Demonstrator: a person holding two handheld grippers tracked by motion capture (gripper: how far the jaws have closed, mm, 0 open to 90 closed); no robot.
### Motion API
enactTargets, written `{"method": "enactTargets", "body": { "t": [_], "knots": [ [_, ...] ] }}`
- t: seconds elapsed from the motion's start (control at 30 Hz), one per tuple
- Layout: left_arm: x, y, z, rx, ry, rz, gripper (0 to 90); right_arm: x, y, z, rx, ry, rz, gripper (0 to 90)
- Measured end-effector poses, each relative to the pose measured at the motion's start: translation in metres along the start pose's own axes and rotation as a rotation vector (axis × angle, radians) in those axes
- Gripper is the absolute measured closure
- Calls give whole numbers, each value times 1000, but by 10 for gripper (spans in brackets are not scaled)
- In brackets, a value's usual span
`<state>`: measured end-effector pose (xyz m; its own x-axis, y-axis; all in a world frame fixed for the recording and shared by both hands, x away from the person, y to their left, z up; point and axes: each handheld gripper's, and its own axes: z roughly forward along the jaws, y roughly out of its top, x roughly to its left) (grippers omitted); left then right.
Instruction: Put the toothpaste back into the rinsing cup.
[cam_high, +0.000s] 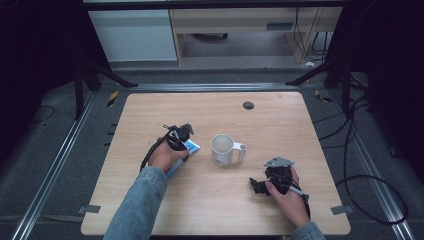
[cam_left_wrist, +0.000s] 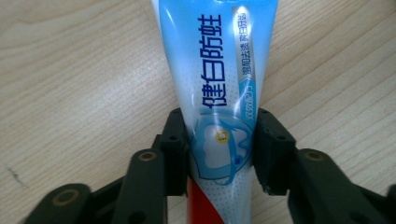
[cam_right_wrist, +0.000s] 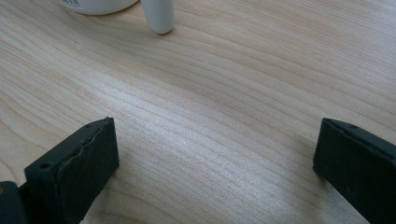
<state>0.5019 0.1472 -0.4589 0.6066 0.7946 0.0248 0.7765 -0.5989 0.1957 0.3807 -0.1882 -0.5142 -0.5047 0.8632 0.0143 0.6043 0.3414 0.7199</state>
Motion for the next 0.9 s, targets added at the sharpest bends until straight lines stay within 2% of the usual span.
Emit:
{"method": "enactTargets", "body": {
  "t": [0.03, 0.07, 0.17, 0.3, 0.37, 0.4, 0.53, 0.63, 0.67, 0.7, 0.73, 0.83, 0.87, 0.9],
  "knots": [
    [0, 0, -1, -1, -1, 7, 665, 0, 0, 0, 0, 0, 0, 4],
    [1, -2, -4, -15, -12, 7, 682, -1, 0, 1, -6, -9, -17, 4],
    [3, -5, -7, -32, -20, 3, 710, -1, 0, 1, -5, -10, -15, 4],
    [4, -9, -10, -35, -27, 6, 719, -1, 0, 1, -6, -9, -17, 4],
    [7, -11, -16, -55, -34, 4, 720, -1, 0, 1, -6, -9, -17, 4],
    [8, -12, -22, -65, -39, 1, 722, 0, 0, 0, 0, 1, 2, 4],
    [8, -12, -32, -78, -31, 5, 725, -1, 0, 1, -6, -9, -17, 4],
    [9, -12, -37, -89, -29, 7, 726, 0, 0, 0, 0, 0, -1, 4],
    [9, -12, -40, -99, -26, 4, 728, -1, 0, 1, -6, -9, -17, 4],
    [9, -12, -40, -99, -26, 4, 728, 0, 0, 0, 0, 0, 0, 4],
    [9, -13, -43, -109, -27, 4, 728, -1, -1, 1, -9, -15, -28, 4],
    [10, -14, -45, -114, -31, 6, 728, -1, -1, 1, -7, -11, -22, 4],
    [10, -15, -49, -119, -29, 5, 728, 0, 0, 0, 0, 0, 0, 4],
    [11, -16, -51, -121, -27, 4, 729, 0, 0, 1, -5, -10, -12, 4]
  ]
}}
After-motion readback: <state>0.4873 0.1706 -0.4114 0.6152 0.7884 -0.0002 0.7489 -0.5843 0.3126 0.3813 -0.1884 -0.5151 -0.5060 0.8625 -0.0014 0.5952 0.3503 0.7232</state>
